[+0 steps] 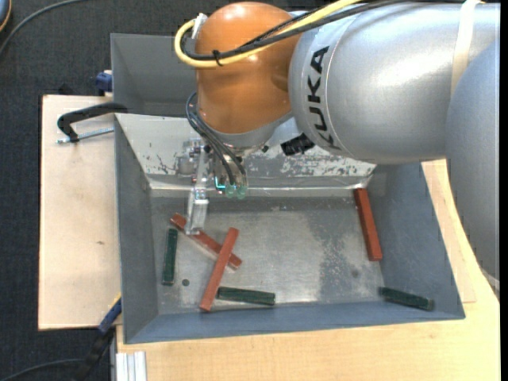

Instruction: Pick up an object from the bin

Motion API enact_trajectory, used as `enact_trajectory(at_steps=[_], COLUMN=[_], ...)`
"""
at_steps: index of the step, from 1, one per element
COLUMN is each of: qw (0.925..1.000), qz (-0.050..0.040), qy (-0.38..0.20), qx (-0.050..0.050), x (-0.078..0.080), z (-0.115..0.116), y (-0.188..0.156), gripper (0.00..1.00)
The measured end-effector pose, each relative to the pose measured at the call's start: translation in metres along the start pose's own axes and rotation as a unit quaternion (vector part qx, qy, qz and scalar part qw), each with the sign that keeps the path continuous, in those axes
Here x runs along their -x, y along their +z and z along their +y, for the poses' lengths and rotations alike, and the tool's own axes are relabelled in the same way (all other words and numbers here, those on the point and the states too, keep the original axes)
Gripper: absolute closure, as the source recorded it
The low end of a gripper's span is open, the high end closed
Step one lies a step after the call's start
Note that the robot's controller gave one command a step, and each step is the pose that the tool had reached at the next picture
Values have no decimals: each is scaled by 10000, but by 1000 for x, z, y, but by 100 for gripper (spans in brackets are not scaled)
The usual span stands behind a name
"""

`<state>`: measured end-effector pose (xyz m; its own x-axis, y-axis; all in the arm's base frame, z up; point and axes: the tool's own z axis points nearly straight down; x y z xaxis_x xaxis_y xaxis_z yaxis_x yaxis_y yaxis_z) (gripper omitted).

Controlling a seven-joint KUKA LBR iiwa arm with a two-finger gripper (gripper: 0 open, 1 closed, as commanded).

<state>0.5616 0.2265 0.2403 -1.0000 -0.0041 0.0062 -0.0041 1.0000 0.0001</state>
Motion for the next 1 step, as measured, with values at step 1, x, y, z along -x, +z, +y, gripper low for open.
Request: enact_trajectory(at_steps=[1], qw=[9975], qz=[-23], qy=[712], qx=[6], x=[-48], z=[-30], y=[173], gripper=[0])
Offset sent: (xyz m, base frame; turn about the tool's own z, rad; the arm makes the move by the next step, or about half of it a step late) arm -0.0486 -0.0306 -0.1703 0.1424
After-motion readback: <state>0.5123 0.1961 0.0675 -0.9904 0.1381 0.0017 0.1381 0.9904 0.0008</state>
